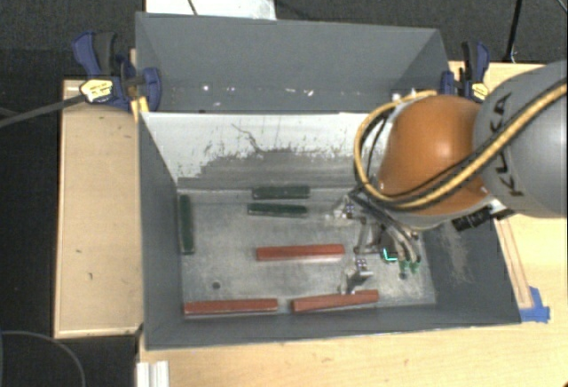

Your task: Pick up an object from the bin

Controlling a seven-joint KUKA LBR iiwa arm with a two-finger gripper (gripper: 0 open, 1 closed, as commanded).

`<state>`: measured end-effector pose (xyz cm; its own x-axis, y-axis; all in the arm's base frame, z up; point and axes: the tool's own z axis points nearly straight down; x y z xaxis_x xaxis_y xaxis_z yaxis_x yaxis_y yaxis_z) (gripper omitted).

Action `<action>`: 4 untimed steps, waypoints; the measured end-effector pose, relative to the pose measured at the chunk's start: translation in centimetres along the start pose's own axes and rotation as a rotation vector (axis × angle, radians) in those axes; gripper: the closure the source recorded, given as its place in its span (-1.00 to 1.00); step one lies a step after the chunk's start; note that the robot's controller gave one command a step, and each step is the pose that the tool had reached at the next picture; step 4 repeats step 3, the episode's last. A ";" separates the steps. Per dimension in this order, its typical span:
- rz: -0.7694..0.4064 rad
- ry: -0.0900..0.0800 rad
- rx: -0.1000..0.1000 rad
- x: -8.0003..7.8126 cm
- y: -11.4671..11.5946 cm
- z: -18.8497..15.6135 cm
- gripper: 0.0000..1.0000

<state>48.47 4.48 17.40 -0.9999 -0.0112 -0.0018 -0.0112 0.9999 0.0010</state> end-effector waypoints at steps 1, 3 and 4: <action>-0.060 -0.013 -0.001 -8.5 -1.5 9.8 1.00; -0.066 -0.001 0.000 -6.0 -0.4 -4.7 1.00; -0.066 -0.001 0.000 -6.0 -0.4 -4.7 1.00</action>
Offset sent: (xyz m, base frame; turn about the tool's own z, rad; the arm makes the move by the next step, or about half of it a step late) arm 0.0000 0.0000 0.0000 0.0000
